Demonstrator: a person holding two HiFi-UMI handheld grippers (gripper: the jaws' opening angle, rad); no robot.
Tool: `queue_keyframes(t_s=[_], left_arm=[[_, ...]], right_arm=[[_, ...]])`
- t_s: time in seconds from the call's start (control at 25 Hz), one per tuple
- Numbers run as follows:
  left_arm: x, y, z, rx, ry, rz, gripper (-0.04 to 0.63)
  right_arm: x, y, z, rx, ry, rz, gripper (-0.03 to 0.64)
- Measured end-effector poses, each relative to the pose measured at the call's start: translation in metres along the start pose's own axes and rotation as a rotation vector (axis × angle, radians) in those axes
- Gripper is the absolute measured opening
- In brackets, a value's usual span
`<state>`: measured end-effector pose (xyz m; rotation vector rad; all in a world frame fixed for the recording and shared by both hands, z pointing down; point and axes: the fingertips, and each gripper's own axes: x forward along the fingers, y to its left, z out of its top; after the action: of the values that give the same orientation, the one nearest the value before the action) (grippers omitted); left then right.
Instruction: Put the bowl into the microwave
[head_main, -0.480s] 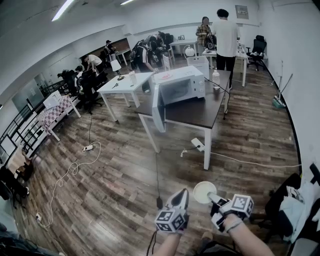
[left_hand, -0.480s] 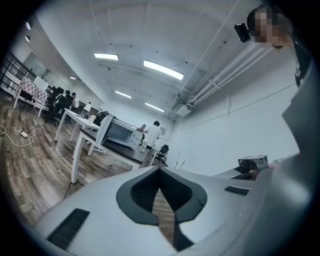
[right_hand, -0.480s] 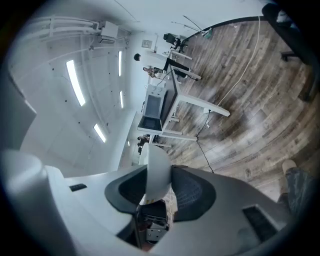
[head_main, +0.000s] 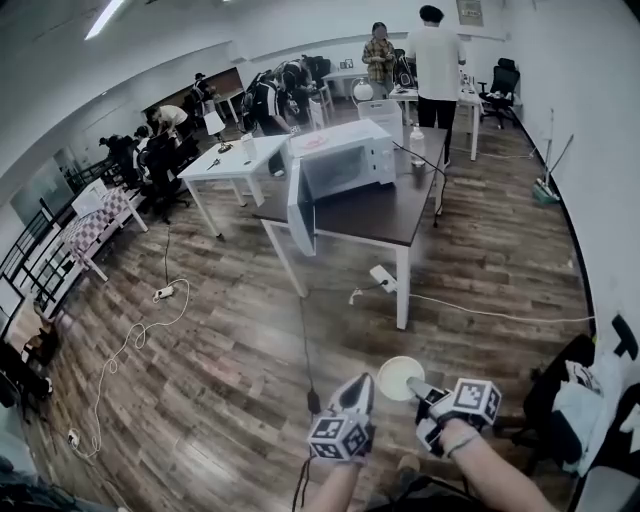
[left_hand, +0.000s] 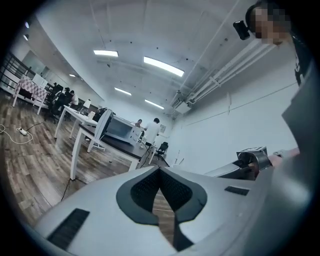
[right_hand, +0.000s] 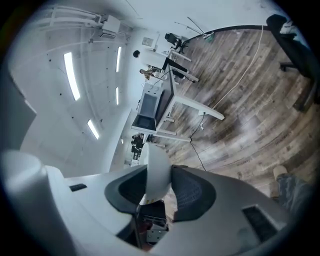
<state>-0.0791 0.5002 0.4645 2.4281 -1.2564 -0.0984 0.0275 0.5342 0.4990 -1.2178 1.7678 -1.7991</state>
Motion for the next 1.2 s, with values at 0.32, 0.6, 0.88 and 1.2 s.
queue_keyframes(t_s=[0.32, 0.6, 0.88, 1.2], left_arm=[[0.027, 0.001, 0.0, 0.005, -0.002, 0.021, 0.012], [0.056, -0.005, 0.015, 0.021, -0.031, 0.018, 0.012], [0.078, 0.009, 0.02, 0.019, -0.026, 0.033, 0.012], [0.137, 0.049, 0.033, 0.013, -0.025, 0.038, 0.012]], right_arm=[[-0.001, -0.002, 0.037, -0.01, -0.013, -0.003, 0.141], [0.01, 0.005, 0.063, -0.028, 0.01, 0.035, 0.143], [0.032, 0.01, 0.077, -0.002, 0.034, 0.045, 0.143], [0.086, 0.01, 0.121, -0.006, 0.032, 0.03, 0.143]])
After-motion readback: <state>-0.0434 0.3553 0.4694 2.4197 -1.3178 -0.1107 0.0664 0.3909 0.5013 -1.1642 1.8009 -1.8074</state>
